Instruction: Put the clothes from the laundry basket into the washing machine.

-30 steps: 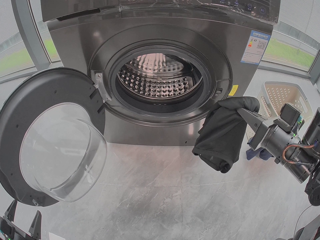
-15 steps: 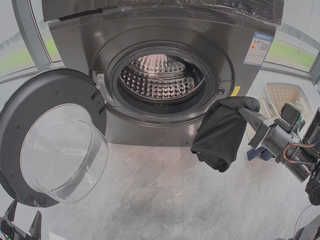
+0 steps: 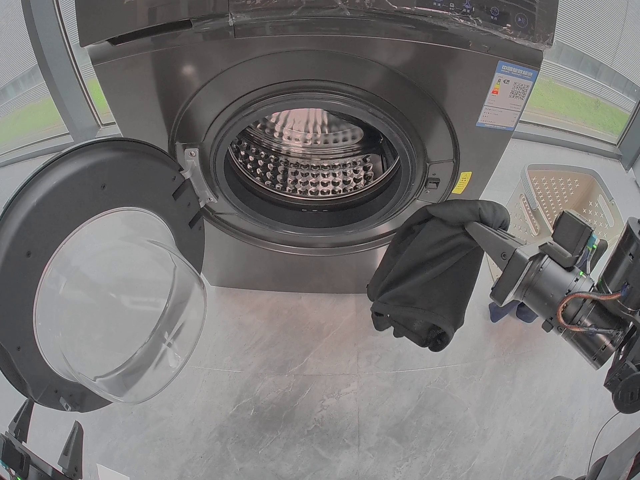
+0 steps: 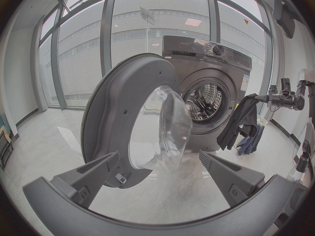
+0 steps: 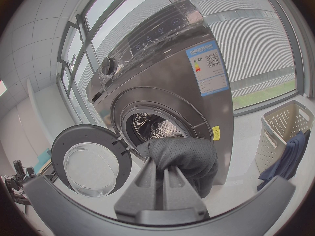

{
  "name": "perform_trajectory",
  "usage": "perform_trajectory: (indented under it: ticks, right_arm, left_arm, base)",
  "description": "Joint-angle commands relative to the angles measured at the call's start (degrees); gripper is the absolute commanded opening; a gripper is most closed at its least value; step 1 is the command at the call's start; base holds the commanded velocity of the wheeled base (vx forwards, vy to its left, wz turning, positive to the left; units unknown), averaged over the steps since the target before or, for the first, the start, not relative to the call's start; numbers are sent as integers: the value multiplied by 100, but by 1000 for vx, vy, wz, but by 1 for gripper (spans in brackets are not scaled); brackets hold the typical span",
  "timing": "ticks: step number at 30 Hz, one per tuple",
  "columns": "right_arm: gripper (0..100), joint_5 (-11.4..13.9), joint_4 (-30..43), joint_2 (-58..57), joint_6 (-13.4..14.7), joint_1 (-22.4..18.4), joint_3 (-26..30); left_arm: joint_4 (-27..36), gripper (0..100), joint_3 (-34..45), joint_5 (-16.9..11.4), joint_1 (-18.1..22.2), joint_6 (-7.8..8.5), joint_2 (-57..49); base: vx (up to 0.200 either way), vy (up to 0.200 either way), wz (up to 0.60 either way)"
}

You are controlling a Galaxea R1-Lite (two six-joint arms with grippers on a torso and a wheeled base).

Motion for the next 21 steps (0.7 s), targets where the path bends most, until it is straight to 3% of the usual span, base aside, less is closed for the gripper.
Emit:
perform_trajectory:
  ticks: [1,3,4,8,9,11,14,15,18,21]
  right_arm:
    - [0,33,-15,317,26,204,-123]
    - [0,33,-15,388,26,274,-167]
    - [0,33,-24,502,17,300,-202]
    - [0,33,-121,572,17,327,-237]
    - [0,7,-428,651,26,415,-237]
    - [0,-2,-587,730,26,423,-220]
    - [0,-2,-701,924,8,441,-325]
    - [0,7,-710,1003,8,441,-422]
    - [0,7,-718,1240,26,564,-791]
    - [0,-2,-833,1469,34,775,-1151]
  left_arm:
    - [-15,100,101,-29,0,70,-68]
    - [-6,100,101,-20,0,176,-68]
    - [-6,100,101,-29,9,317,-77]
    - [-6,100,101,-56,18,334,-77]
    - [-6,100,101,-64,26,281,-77]
    - [-24,100,101,-91,18,361,-104]
    - [-375,100,-611,-363,79,211,28]
    - [-419,100,-1024,-609,88,176,301]
    - [-446,100,-1446,-1049,79,220,1004]
    - [-586,100,-1367,-1365,35,299,1812]
  base:
    - [0,0,0]
    - [0,0,0]
    - [0,0,0]
    - [0,0,0]
    - [0,0,0]
    - [0,0,0]
    - [0,0,0]
    - [0,0,0]
    - [0,0,0]
    - [0,0,0]
